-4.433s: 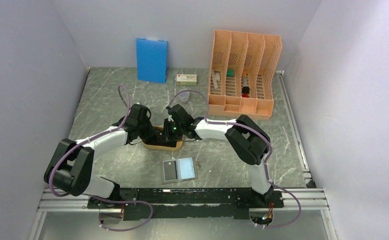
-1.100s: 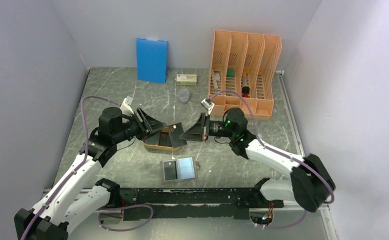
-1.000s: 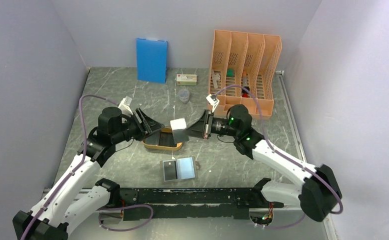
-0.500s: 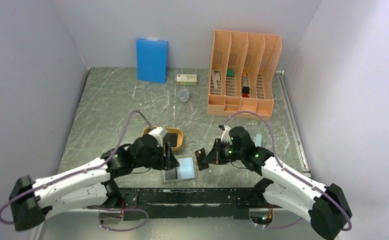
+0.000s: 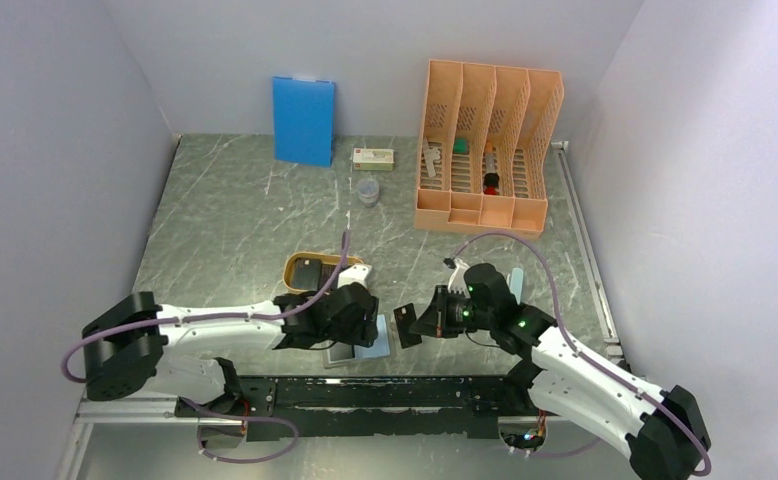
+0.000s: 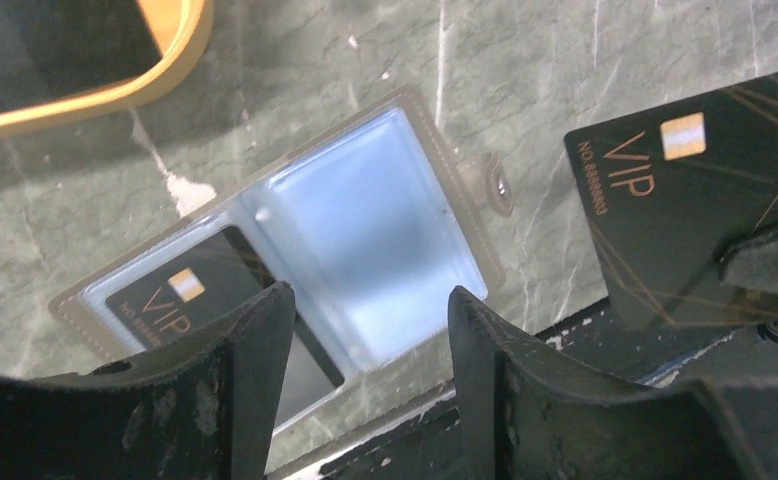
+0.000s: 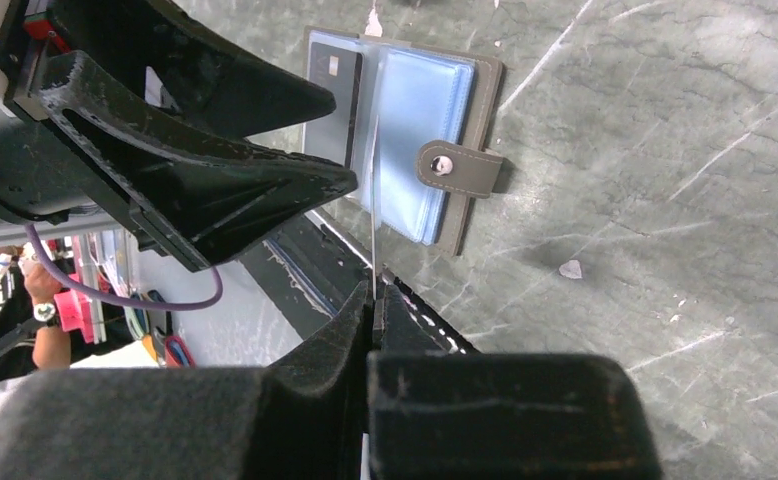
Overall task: Put the credit cards into the card holder
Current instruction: Insert the credit card into the card holder.
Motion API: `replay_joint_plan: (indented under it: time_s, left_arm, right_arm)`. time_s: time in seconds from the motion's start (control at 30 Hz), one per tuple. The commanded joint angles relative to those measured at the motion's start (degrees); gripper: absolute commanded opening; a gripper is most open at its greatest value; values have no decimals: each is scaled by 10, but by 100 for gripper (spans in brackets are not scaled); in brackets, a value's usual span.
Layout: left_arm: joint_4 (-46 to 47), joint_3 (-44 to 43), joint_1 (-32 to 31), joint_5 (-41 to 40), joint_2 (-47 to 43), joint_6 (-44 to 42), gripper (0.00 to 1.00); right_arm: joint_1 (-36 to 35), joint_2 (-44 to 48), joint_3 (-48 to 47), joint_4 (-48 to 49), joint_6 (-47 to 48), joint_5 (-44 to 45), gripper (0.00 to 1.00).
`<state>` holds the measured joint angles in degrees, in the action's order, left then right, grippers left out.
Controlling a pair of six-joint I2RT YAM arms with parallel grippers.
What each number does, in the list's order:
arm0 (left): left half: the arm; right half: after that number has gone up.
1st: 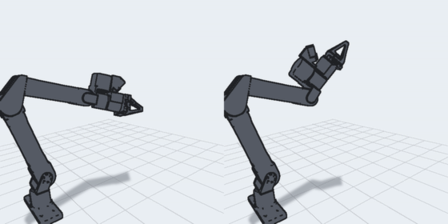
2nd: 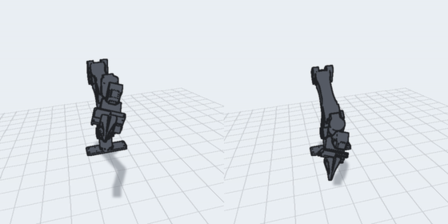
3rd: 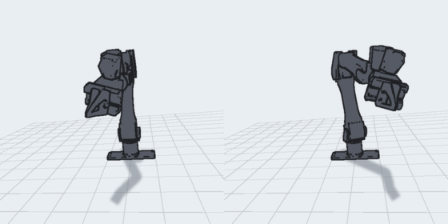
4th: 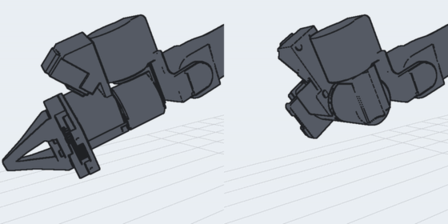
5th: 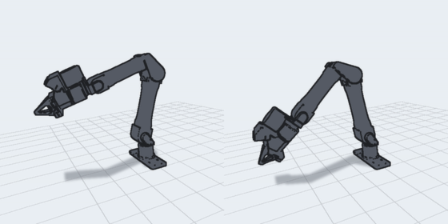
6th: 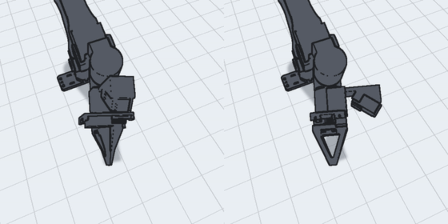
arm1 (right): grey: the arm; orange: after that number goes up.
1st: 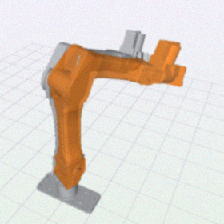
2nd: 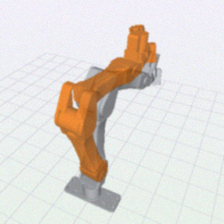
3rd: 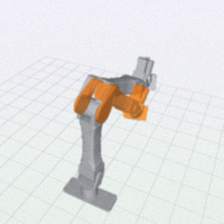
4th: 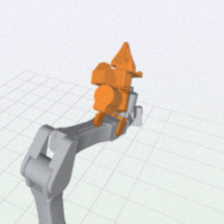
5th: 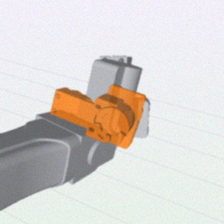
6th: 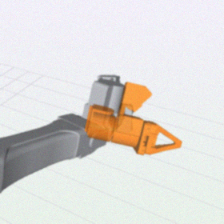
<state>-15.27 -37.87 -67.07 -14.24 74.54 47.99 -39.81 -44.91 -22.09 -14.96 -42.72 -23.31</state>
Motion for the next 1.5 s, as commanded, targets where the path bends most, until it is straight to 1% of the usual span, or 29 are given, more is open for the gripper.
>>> replay_joint_plan:
  time_s: [0.0,0.13,0.27,0.43,0.5,0.63,0.7,0.8,0.93,1.23,1.47]
  left_arm:
    - [36,-38,-14,-43,37,-16,63]
    - [53,-45,-22,-42,72,-17,64]
    - [26,-58,-32,-77,110,-14,62]
    - [13,-46,-36,-104,141,-9,58]
    - [14,-39,-40,-109,151,-6,53]
    - [9,-28,-45,-120,167,3,31]
    - [8,-20,-46,-122,169,8,22]
    - [13,-8,-46,-123,167,13,14]
    - [14,0,-46,-126,170,19,5]
    - [21,19,-46,-127,163,28,5]
    - [28,28,-46,-125,162,36,5]
  right_arm:
    - [-4,22,10,-9,-7,9,0]
    - [-3,31,18,-8,-10,12,0]
    - [-4,36,19,-11,-10,17,0]
    - [-4,41,14,-21,-2,26,0]
    - [-4,40,13,-20,1,26,0]
    - [-4,35,16,-15,3,20,0]
    - [-4,30,19,-8,3,10,0]
    - [-4,19,27,12,-1,-12,0]
    - [-11,-2,34,38,-8,-34,0]
    - [-42,-75,34,69,-30,-51,0]
    - [-42,-69,43,58,-55,-40,0]
